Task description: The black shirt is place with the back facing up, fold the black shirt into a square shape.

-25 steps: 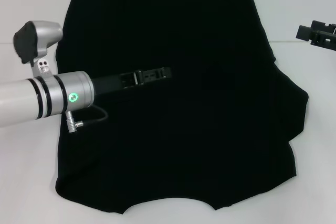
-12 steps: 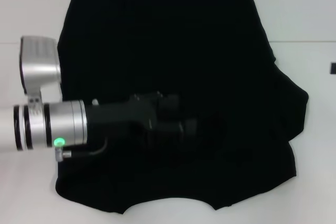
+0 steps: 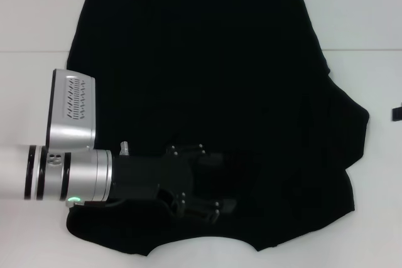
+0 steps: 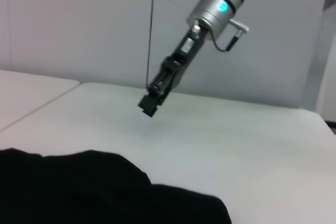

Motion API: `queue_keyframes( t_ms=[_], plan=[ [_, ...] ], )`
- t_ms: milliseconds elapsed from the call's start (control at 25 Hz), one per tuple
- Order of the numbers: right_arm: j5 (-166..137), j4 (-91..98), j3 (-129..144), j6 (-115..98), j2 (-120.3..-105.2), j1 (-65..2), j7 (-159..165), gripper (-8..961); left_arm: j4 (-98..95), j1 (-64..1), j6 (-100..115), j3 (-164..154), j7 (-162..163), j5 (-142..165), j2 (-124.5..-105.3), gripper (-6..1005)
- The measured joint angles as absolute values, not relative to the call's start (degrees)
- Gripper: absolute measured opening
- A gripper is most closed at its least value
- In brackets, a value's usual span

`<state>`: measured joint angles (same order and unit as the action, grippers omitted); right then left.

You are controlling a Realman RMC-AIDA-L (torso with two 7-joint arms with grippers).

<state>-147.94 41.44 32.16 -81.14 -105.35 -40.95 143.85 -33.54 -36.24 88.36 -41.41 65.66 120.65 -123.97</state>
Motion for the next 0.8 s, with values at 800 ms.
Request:
queue_keyframes(
  t_ms=[800],
  plan=[
    [-148.25, 27.31, 34.84, -64.44, -108.37, -45.83, 143.38, 853, -34.32, -36.55, 85.85, -41.31, 65.69, 121.12, -124.01, 900]
  ],
)
